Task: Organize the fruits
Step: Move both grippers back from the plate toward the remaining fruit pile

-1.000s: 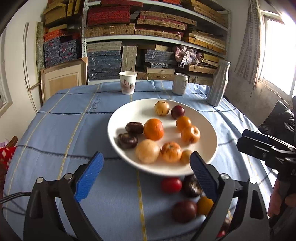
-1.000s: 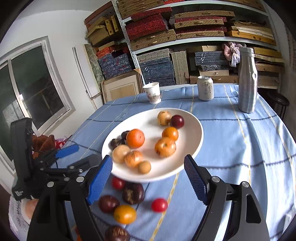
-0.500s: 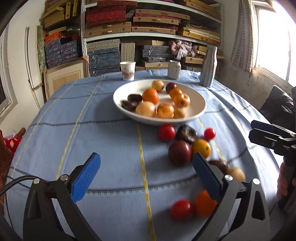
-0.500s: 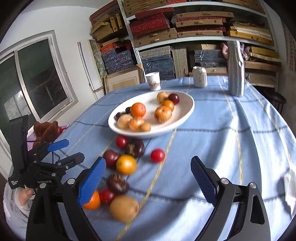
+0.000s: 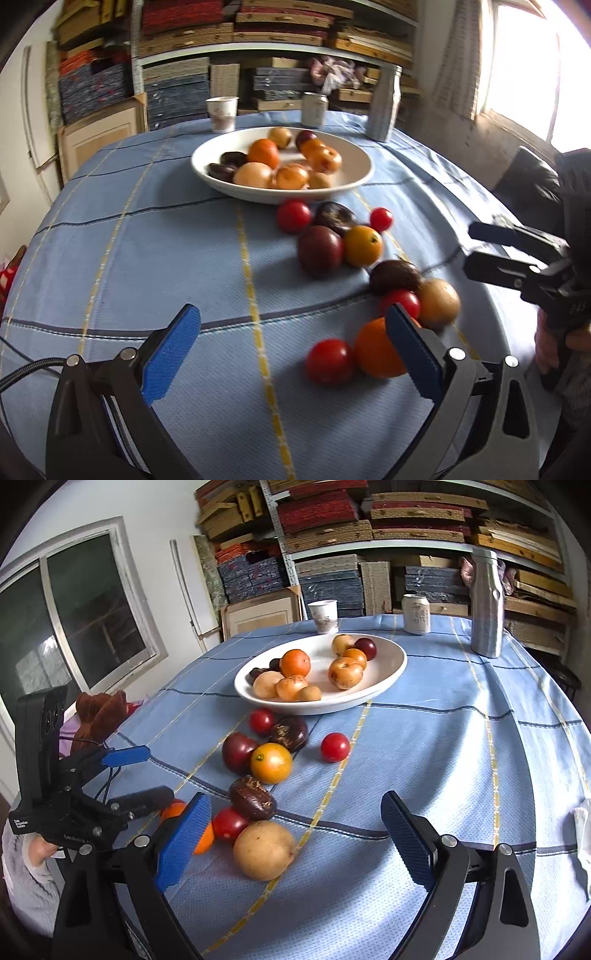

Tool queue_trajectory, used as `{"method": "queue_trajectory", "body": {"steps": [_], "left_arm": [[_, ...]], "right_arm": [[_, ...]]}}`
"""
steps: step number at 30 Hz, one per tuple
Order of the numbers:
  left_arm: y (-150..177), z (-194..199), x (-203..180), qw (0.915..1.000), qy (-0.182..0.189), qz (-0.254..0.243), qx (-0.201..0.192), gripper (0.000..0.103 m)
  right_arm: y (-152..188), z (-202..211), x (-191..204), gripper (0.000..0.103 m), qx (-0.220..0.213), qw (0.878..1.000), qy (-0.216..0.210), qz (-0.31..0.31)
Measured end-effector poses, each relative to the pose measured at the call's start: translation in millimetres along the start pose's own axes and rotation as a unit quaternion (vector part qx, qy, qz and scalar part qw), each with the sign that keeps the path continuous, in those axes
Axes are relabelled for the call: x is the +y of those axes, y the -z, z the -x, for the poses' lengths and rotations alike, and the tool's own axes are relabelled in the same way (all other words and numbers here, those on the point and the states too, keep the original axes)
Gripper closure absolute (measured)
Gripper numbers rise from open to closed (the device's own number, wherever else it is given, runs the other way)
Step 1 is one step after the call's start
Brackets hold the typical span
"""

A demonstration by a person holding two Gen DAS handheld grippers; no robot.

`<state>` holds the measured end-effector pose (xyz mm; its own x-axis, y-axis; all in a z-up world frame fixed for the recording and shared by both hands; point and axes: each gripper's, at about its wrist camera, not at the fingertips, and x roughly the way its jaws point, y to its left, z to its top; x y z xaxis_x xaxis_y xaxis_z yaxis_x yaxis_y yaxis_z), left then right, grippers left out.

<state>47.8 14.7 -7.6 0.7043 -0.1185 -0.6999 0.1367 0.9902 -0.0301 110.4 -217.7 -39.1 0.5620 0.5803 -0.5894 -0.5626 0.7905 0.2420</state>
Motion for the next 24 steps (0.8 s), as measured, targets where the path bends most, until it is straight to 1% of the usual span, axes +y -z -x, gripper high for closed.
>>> {"method": "queue_trajectory", "body": {"steps": [2, 6, 8, 9, 11, 13, 16, 19, 22, 24], "left_arm": [[2, 0, 0, 1.0000, 0.000, 0.001, 0.002, 0.005], [6, -1, 14, 0.9995, -0.001, 0.026, 0.016, 0.004], [9, -8, 20, 0.9986, -0.019, 0.032, 0.038, 0.004], [10, -12, 24, 0.9979, -0.015, 0.037, 0.050, 0.004], [10, -10, 26, 0.9979, -0.011, 0.044, 0.046, 0.004], [10, -8, 21, 0.9987, -0.008, 0.030, 0.040, 0.005], [9, -7, 11, 0.9992, -0.014, 0.001, 0.037, 0.004], [9, -6, 10, 0.9991, 0.014, -0.003, 0.040, 0.004], [15, -1, 6, 0.9970, 0.060, -0.023, 0.042, 0.004], [20, 2, 4, 0.9925, 0.103, -0.040, 0.053, 0.004]], "right_arm": [[0, 0, 0, 0.009, 0.001, 1.000, 0.000, -0.001], [0, -1, -2, 0.009, 0.004, 1.000, -0.001, -0.007], [0, -1, -2, 0.009, 0.004, 1.000, -0.002, -0.007], [0, -1, -1, 0.009, 0.004, 1.000, -0.002, -0.006], [0, 0, -2, 0.009, 0.003, 1.000, -0.002, -0.006], [1, 0, -2, 0.009, 0.004, 1.000, -0.002, -0.006], [2, -1, -1, 0.009, 0.009, 1.000, -0.005, -0.003], [4, -1, 0, 0.009, 0.012, 1.000, -0.009, 0.000], [4, 2, -2, 0.009, 0.008, 1.000, -0.009, -0.006], [4, 6, -6, 0.009, 0.003, 1.000, -0.009, -0.017]]}}
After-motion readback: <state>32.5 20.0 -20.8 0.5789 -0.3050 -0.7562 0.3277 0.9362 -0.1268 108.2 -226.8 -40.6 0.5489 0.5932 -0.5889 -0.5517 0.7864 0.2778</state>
